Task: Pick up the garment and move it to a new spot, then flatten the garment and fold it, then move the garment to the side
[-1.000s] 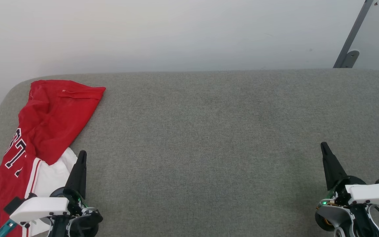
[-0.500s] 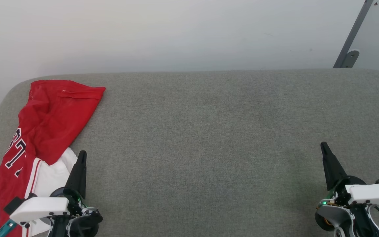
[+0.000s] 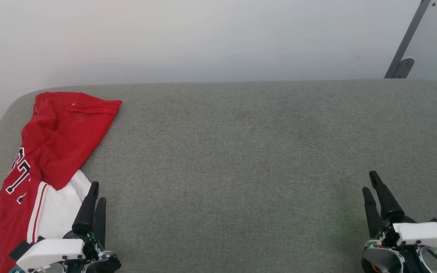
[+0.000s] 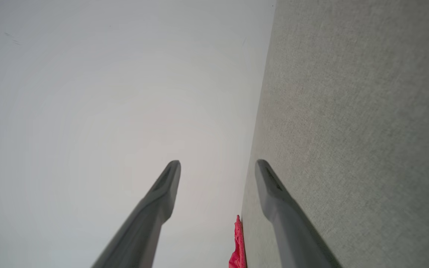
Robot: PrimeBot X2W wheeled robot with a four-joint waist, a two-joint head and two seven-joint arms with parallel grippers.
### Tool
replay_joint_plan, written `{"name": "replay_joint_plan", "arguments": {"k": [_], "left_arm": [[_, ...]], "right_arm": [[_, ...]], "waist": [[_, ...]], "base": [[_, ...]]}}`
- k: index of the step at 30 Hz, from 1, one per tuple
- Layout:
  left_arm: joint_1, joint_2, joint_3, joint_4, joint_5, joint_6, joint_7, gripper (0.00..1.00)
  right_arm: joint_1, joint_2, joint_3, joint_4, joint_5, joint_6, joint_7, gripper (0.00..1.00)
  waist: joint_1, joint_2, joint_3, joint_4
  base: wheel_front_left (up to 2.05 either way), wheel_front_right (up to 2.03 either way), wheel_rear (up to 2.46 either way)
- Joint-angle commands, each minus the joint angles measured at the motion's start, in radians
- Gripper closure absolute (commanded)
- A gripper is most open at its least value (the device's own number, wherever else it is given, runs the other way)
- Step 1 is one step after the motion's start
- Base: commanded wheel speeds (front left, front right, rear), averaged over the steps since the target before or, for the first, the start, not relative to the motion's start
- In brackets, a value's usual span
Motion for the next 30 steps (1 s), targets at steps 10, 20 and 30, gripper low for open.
{"name": "replay_joint_plan", "arguments": {"k": [10, 20, 30], "left_arm": [[-0.054, 0.055, -0.035, 0.0, 0.123, 0.0, -0.064, 0.0], [-0.056, 0.066, -0.029, -0.011, 0.355, 0.003, -0.108, 0.0], [-0.036, 0.06, -0.028, -0.019, 0.586, 0.004, -0.146, 0.0]], "right_arm": [[-0.077, -0.051, 0.041, 0.0, -0.099, 0.001, -0.051, 0.0], [-0.115, -0.107, 0.122, 0.018, -0.254, 0.001, -0.11, 0.0], [-0.142, -0.145, 0.159, 0.033, -0.431, 0.001, -0.152, 0.0]], "waist": [[0.0, 0.0, -0.001, 0.003], [0.0, 0.0, 0.001, 0.006], [0.0, 0.0, 0.001, 0.01]], "base": [[0.0, 0.0, 0.0], [0.0, 0.0, 0.0], [0.0, 0.0, 0.0]]}}
